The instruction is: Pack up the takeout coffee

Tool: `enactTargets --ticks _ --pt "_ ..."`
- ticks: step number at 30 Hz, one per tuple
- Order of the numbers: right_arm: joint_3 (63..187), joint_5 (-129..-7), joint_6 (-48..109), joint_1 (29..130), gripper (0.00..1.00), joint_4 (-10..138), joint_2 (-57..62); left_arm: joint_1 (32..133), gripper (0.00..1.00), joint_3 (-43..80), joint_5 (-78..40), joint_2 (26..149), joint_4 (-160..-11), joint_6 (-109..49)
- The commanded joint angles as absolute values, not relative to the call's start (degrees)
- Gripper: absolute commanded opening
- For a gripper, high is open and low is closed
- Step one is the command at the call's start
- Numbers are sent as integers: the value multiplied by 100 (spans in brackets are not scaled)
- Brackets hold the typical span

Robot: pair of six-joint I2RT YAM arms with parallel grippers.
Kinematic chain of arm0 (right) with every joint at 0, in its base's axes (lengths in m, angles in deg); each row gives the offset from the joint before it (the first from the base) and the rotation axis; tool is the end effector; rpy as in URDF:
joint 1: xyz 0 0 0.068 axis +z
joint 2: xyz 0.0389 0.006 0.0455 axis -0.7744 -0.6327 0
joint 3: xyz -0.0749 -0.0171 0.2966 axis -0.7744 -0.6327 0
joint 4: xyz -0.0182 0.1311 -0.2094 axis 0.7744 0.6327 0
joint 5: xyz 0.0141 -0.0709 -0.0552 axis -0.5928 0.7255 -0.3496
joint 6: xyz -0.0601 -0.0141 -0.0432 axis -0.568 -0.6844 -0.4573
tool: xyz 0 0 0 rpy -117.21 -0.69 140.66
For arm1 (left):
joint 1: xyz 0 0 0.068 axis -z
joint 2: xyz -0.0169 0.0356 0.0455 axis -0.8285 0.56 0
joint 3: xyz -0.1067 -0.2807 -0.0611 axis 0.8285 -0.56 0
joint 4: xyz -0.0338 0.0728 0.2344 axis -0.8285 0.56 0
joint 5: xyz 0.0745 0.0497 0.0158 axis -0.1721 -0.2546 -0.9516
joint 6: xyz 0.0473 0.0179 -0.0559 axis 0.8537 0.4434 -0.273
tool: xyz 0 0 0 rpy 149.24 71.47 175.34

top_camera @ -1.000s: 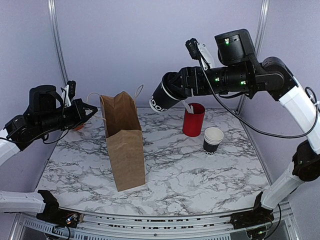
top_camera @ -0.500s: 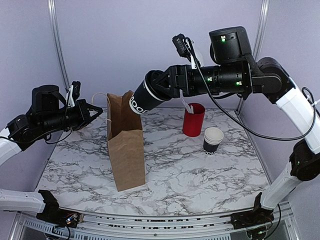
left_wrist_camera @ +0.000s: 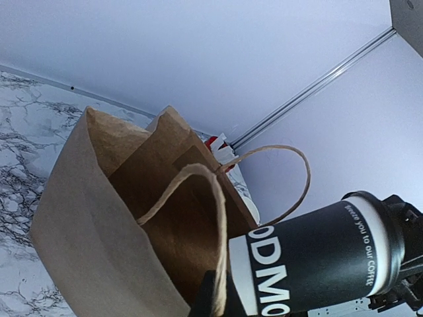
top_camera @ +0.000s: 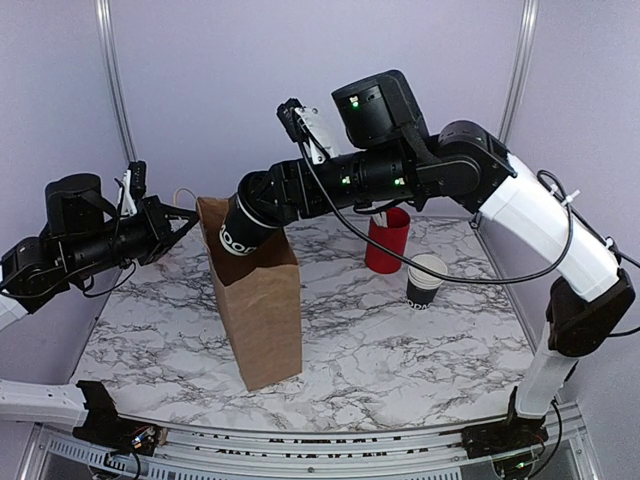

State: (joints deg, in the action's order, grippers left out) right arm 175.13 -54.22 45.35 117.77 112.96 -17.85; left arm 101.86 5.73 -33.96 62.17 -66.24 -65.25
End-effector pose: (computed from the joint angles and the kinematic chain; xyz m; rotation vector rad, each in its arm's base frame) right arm 0.1580 0.3540 0.4974 -0.7489 1.9806 0.8492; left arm 0.1330 -0.1267 0.4193 -0.1114 1.8370 -1.0835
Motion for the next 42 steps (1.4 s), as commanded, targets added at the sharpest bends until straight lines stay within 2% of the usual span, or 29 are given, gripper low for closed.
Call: enactTargets --ticks 1,11,18,42 --pt "17957 -5277 4633 11821 60 11455 -2019 10294 0 655 -3619 6021 -6787 -6734" --pt "18652 -5367 4665 11868 59 11831 -2752 10862 0 408 -3945 5929 -7027 -7045" --pt "18683 -5430 4745 11867 59 11901 -2993 11191 0 320 -4251 5904 -7333 -7124" --pt "18917 -5462 4852 11783 59 12277 -4048 11220 0 -541 -4553 5094 -7349 -6606"
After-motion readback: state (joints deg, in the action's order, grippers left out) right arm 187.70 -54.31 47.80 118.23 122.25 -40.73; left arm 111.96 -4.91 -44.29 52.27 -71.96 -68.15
